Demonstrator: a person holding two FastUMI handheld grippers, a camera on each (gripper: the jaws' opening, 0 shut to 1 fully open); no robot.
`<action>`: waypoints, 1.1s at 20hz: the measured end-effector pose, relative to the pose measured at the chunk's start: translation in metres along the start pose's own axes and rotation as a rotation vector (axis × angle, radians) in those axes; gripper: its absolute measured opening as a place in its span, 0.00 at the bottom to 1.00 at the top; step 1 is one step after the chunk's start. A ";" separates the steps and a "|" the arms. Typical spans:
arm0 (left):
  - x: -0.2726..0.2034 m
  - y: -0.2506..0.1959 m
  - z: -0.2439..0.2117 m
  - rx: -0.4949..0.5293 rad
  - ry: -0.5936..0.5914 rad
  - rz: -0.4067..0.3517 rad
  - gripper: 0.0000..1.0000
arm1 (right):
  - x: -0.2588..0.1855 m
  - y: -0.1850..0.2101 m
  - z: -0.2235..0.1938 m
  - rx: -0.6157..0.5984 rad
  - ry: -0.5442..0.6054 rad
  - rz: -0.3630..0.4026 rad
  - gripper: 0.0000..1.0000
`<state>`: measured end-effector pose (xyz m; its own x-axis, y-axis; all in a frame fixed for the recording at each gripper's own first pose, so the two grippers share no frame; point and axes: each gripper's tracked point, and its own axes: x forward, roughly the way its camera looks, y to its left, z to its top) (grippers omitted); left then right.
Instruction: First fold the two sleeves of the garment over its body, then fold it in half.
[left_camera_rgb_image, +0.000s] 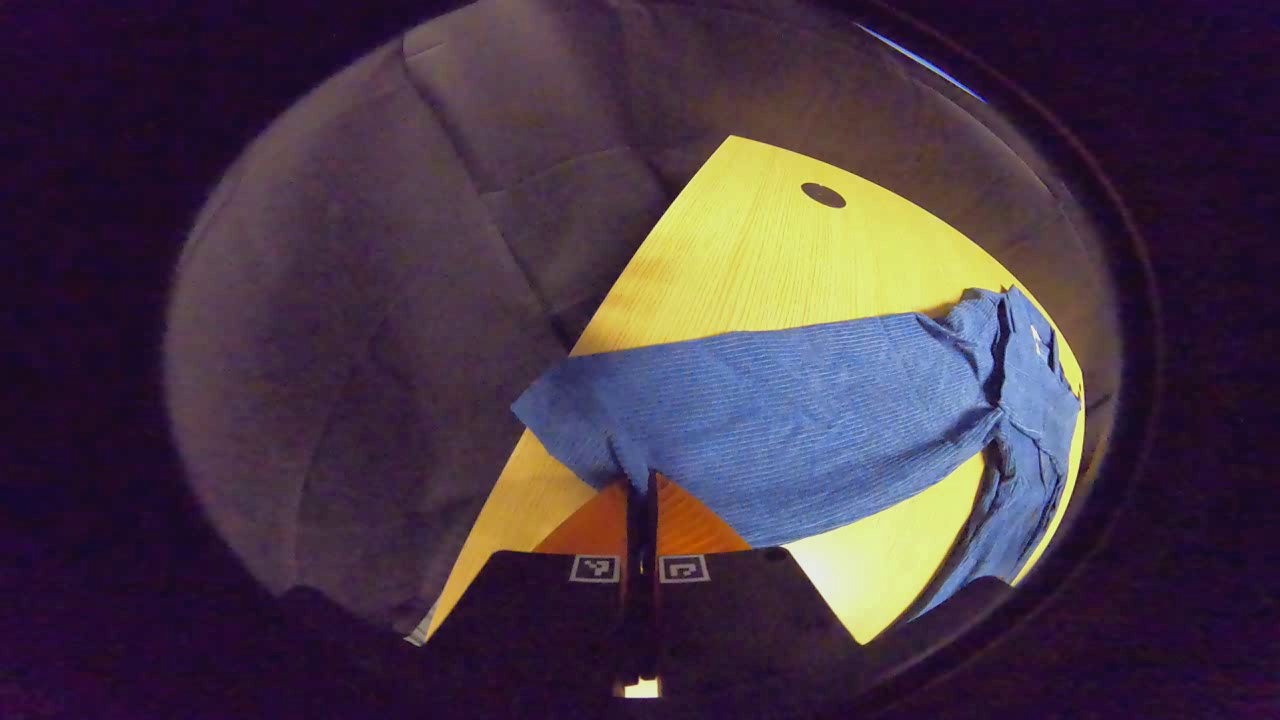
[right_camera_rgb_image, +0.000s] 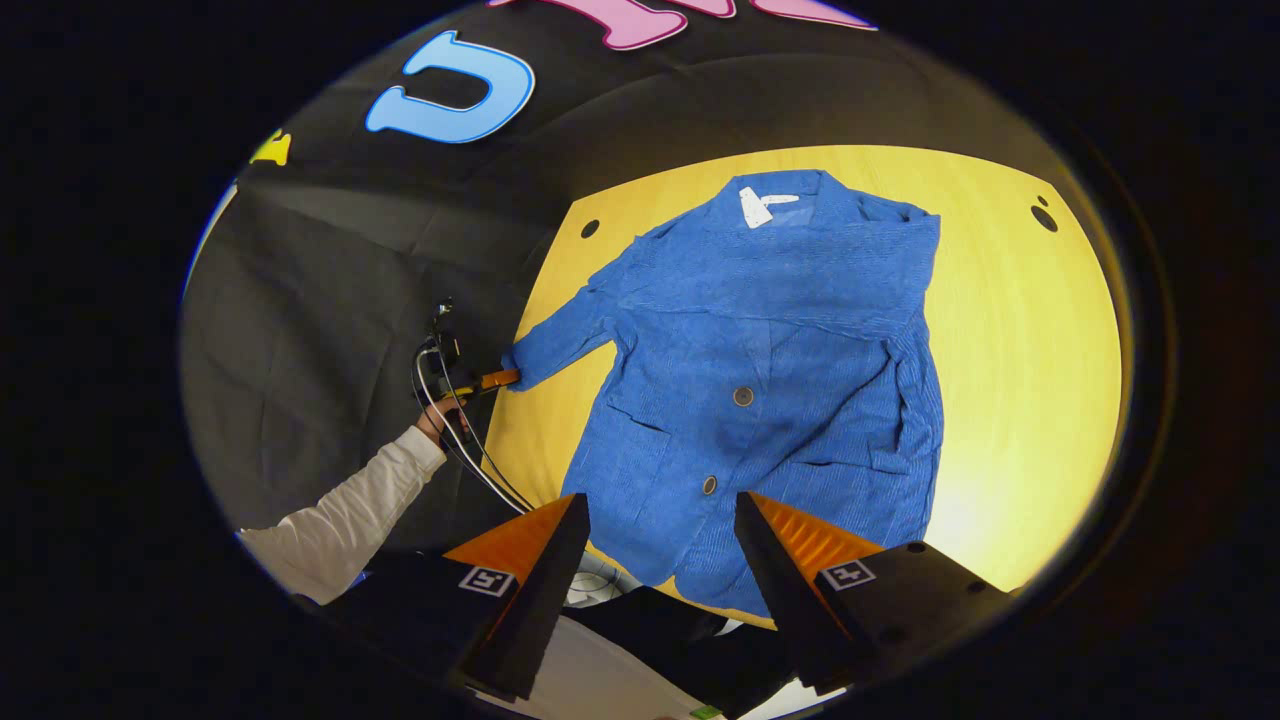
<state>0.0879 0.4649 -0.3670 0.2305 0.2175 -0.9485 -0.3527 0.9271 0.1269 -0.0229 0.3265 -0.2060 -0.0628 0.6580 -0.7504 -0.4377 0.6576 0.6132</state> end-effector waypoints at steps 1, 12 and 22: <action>0.003 0.000 0.001 0.005 0.004 0.002 0.00 | 0.003 0.000 -0.002 0.011 -0.003 -0.002 0.94; -0.134 -0.085 0.056 0.142 -0.220 -0.106 0.00 | -0.003 -0.032 0.017 0.079 -0.025 0.054 0.94; -0.237 -0.353 0.098 0.525 -0.452 -0.351 0.00 | -0.063 -0.084 0.022 0.099 -0.105 0.029 0.94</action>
<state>0.2472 0.1160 -0.1587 0.6367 -0.1173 -0.7622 0.2595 0.9633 0.0685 0.0377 0.2383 -0.2051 0.0218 0.7088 -0.7051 -0.3459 0.6670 0.6599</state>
